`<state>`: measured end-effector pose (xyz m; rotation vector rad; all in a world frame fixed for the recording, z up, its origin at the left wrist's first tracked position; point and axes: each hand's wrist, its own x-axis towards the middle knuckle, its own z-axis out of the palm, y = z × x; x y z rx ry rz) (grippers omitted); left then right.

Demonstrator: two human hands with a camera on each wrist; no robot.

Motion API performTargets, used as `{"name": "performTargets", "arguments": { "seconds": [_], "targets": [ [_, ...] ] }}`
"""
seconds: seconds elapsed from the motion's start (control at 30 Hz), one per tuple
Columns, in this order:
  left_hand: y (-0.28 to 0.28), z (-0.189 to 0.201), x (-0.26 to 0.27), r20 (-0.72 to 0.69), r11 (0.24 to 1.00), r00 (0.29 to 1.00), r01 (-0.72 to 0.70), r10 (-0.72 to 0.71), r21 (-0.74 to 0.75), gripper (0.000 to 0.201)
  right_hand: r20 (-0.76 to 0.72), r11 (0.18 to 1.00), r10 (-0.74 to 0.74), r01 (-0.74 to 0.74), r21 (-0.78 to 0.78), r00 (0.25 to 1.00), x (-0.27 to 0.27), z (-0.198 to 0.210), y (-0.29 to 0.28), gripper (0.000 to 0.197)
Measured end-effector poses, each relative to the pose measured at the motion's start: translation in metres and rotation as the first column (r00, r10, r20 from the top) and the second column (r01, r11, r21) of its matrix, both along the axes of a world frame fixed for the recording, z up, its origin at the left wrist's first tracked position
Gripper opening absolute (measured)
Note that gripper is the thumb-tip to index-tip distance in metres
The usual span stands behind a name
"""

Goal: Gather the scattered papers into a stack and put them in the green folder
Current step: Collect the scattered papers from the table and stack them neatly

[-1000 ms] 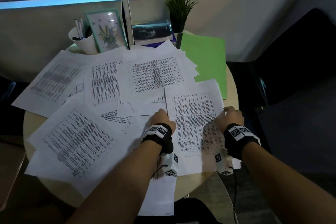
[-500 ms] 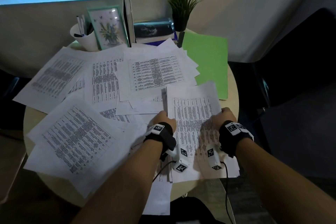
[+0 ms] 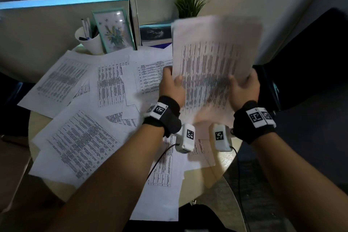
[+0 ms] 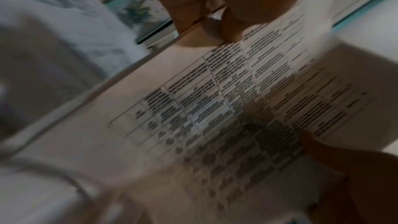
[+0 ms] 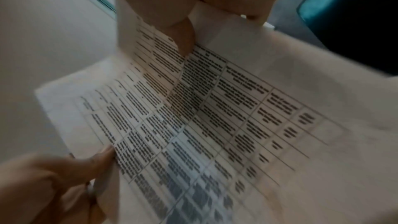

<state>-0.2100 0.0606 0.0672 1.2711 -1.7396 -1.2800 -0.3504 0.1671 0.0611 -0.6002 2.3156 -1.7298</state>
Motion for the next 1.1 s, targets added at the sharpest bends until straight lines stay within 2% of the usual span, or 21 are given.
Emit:
{"name": "performTargets", "arguments": {
  "seconds": [0.1,0.13,0.23,0.37,0.5,0.63,0.77,0.93,1.03,1.1],
  "targets": [
    [0.003,0.013,-0.001,-0.079,0.990,0.997,0.000,-0.011,-0.141,0.025,0.010,0.978,-0.025,0.026,-0.205,1.000,-0.002,0.014,0.004,0.036],
    [0.005,0.011,0.000,-0.083,0.984,0.996,0.010,-0.025,-0.177,0.026,0.009,0.973,-0.026,0.028,-0.230,1.000,-0.002,0.015,0.007,0.035],
    [0.017,-0.001,0.006,-0.080,0.978,0.994,0.059,-0.076,-0.202,0.031,0.021,0.975,-0.037,0.040,-0.217,0.999,0.000,0.004,0.017,0.037],
    [0.027,-0.019,0.007,0.049,0.976,0.988,0.154,-0.148,-0.154,0.030,0.141,0.983,-0.031,0.056,-0.176,0.989,0.008,-0.013,0.024,0.045],
    [0.031,-0.008,-0.007,0.107,0.976,0.981,0.174,-0.161,-0.129,0.020,0.121,0.981,-0.053,0.074,-0.179,0.991,0.006,-0.003,0.013,0.035],
    [0.030,-0.006,-0.013,0.091,0.983,0.985,0.157,-0.148,-0.100,0.019,0.102,0.977,-0.098,0.115,-0.181,0.990,0.001,0.001,0.007,0.031],
    [0.033,-0.017,-0.009,0.073,0.986,0.984,0.163,-0.161,-0.030,0.029,0.148,0.992,-0.093,0.104,-0.071,0.985,-0.001,-0.013,0.011,0.035],
    [0.028,-0.008,-0.012,0.038,0.990,0.990,0.135,-0.134,-0.028,0.031,0.070,0.998,-0.054,0.051,0.039,0.996,-0.015,0.000,0.015,0.038],
    [0.025,-0.006,-0.015,0.104,0.987,0.983,0.142,-0.149,0.072,0.035,0.091,0.961,0.012,-0.036,0.274,0.996,-0.028,0.009,0.017,0.039],
    [0.025,-0.012,-0.013,0.200,0.972,0.961,0.156,-0.190,0.174,0.041,0.144,0.881,0.047,-0.109,0.460,0.988,-0.034,0.004,0.016,0.040]
  ]
}}
